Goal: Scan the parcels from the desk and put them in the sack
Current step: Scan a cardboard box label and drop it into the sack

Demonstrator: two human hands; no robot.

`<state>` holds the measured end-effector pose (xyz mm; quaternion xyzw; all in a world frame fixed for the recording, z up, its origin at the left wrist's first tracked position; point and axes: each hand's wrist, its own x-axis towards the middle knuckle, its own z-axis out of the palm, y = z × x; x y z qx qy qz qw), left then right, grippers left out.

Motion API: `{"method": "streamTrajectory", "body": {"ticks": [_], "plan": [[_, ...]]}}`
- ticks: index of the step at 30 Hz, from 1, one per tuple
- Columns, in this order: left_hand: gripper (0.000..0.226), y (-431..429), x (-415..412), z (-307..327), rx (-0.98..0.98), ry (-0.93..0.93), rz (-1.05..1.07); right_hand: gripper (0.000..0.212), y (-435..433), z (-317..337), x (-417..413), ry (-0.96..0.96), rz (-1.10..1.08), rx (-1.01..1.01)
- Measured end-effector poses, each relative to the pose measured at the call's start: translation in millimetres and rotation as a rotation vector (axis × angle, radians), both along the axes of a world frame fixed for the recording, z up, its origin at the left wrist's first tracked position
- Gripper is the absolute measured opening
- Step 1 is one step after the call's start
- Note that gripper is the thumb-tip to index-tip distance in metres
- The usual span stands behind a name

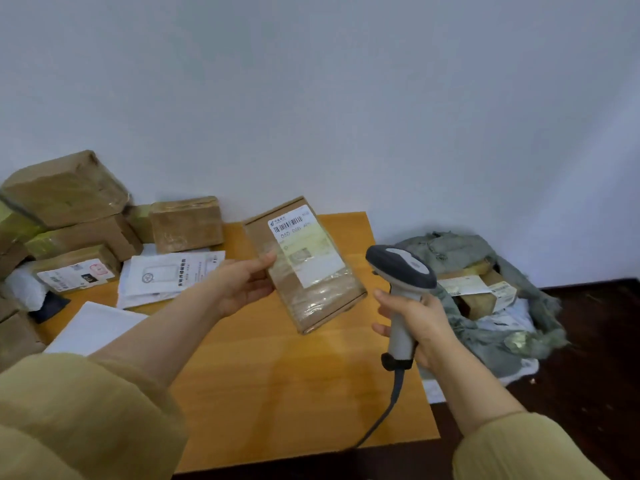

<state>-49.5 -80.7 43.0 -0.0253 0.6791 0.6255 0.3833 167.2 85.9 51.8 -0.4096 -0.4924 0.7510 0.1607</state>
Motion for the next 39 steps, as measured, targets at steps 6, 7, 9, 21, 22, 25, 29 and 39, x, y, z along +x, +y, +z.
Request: {"method": "streamTrajectory", "body": {"ticks": [6,7,9,21,22,25,29,39], "plan": [[0.037,89,47,-24,0.059,-0.142,-0.213,0.059,42,-26,42,0.030,-0.193,-0.080],[0.038,103,54,-26,0.064,-0.158,-0.233,0.048,53,-29,48,0.039,-0.228,-0.082],[0.040,134,66,-28,0.078,-0.185,-0.255,0.031,79,-33,61,0.024,-0.307,-0.077],[0.028,350,157,-145,-0.341,-0.125,-0.164,0.028,313,-86,158,-0.161,-0.498,0.224],[0.025,359,162,-162,-0.371,-0.131,-0.142,0.030,325,-92,164,-0.177,-0.501,0.244],[0.056,382,169,-200,-0.428,-0.216,-0.035,0.033,352,-113,173,-0.199,-0.506,0.291],[0.131,418,166,-247,-0.507,-0.327,0.134,0.039,378,-145,181,-0.255,-0.495,0.316],[0.108,472,138,-390,-0.407,-0.469,0.297,0.048,400,-174,173,-0.364,-0.471,0.362]]}}
